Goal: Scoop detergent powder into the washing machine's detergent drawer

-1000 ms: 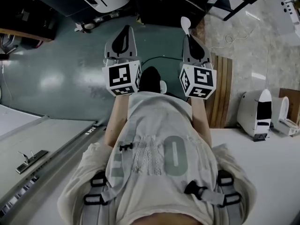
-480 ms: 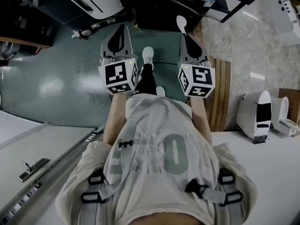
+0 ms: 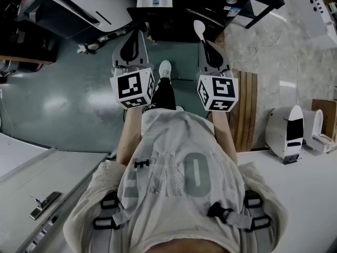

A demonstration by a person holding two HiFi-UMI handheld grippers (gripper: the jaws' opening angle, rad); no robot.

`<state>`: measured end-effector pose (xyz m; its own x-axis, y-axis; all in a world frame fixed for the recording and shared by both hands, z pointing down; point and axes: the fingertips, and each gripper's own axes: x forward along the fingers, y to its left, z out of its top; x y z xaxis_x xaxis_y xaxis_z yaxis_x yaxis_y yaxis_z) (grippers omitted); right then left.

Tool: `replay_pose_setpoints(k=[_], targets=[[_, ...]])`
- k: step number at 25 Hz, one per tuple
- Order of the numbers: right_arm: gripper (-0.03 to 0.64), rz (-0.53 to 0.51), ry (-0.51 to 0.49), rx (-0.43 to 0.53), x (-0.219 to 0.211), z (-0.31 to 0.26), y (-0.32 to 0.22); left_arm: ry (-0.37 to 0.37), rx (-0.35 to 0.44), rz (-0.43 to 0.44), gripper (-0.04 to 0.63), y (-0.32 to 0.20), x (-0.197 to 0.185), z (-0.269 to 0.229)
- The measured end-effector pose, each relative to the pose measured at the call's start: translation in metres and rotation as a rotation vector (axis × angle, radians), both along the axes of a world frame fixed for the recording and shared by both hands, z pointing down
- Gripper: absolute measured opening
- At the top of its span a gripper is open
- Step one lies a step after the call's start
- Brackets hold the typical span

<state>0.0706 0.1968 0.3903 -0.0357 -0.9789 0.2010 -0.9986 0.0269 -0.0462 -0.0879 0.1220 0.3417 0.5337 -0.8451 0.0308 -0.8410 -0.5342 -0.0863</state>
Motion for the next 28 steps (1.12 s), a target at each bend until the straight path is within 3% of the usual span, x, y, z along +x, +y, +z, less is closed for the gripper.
replay_pose_setpoints(k=[8, 18, 28], targets=[[0.011, 0.025, 0.000, 0.003, 0.023, -0.001, -0.078, -0.011, -0.014, 0.036, 0.021, -0.083, 0.028, 0.007], [0.011, 0.039, 0.019, 0.044, 0.049, -0.035, -0.214, -0.012, 0.004, 0.102, 0.021, -0.221, 0.068, -0.016], [0.011, 0.143, -0.008, 0.007, 0.075, -0.026, -0.305, -0.031, -0.039, 0.177, 0.021, -0.313, 0.097, 0.001]])
